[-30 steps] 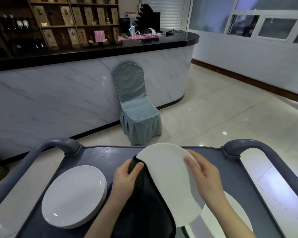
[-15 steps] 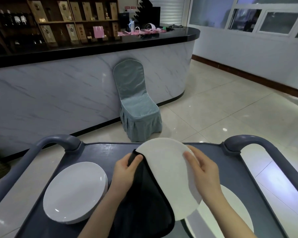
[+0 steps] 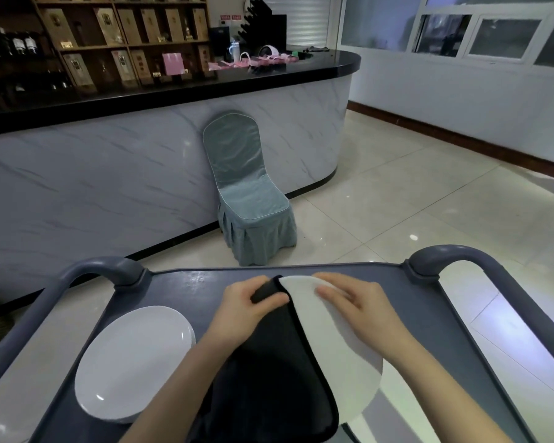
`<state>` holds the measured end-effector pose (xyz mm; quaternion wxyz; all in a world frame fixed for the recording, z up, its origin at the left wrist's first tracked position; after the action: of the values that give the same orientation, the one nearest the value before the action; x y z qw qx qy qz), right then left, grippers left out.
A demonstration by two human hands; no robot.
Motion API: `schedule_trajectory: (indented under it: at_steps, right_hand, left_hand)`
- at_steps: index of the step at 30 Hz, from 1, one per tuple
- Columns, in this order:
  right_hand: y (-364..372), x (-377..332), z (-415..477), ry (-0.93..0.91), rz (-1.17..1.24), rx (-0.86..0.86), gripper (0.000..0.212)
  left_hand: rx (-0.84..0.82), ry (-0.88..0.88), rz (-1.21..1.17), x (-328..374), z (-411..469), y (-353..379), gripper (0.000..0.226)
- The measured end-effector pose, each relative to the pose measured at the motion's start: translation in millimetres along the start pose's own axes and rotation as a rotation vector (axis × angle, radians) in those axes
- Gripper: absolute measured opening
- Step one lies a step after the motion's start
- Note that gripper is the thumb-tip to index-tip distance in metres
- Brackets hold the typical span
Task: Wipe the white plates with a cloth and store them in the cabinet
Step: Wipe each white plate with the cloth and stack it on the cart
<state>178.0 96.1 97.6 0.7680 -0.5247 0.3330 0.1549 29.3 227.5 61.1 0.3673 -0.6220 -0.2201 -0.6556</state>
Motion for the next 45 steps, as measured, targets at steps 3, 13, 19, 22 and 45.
schedule_trajectory:
  at_steps: [3,13,19,22,45]
  right_hand:
    - [-13,15,-3,0.155,0.165,0.252,0.022]
    - [17,44,-20,0.335,0.307,0.267,0.015]
    - [21,6,11,-0.037,-0.121,-0.163,0.026]
    - [24,8,8,-0.001,-0.072,-0.074,0.018]
    - [16,-18,19,-0.046,-0.012,-0.088,0.017]
  left_hand:
    - [0.311,-0.194,-0.366,-32,-15,-13,0.009]
    - [0.516,-0.190,-0.465,-49,-47,-20,0.013]
    - [0.022,0.008,-0.028,-1,-10,-2,0.025]
    - [-0.025,-0.005,0.031,-2,-6,-1,0.026]
    - [0.099,0.007,-0.122,7,-14,-21,0.010]
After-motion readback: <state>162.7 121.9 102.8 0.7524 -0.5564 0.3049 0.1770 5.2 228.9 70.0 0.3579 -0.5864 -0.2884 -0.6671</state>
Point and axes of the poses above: each hand's wrist, its own z-axis towards the middle knuckle, its own y-axis out of the palm, x = y × z, the point moved 7 cm from there along z, towards the middle knuckle, and after that the axes turned 15 degrees about -z, right-handed, at the moved point
